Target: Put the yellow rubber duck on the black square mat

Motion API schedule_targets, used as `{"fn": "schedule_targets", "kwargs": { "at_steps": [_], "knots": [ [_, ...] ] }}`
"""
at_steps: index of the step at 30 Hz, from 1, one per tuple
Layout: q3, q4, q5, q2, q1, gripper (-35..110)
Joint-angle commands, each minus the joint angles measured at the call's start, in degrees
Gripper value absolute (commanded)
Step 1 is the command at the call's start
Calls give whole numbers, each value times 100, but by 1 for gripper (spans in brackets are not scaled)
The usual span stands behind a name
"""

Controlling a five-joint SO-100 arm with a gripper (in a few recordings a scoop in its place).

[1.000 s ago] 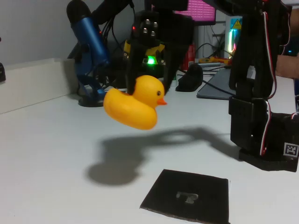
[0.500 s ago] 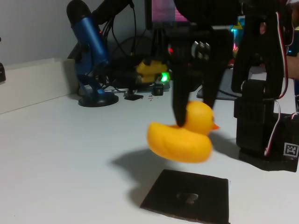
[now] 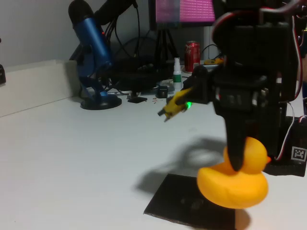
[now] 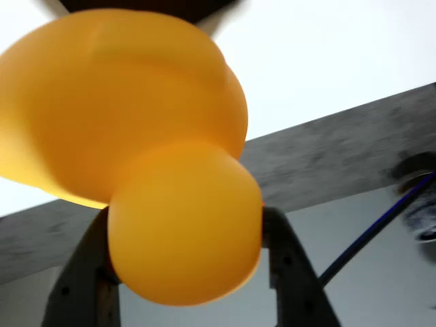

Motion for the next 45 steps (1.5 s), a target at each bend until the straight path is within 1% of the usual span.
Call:
{"fn": "schedule_targets", "kwargs": {
  "at_steps": [1,11,18,21,37,41,45],
  "knots": [
    [-53,413,-18,114,-220,15],
    [-53,404,-26,123,-62,24],
    [-53,404,-35,202,729,25],
    [-53,404,-35,202,870,25],
    [35,413,-44,202,861,25],
    [35,413,-53,193,756,25],
    [35,413,-53,193,325,25]
  ]
}}
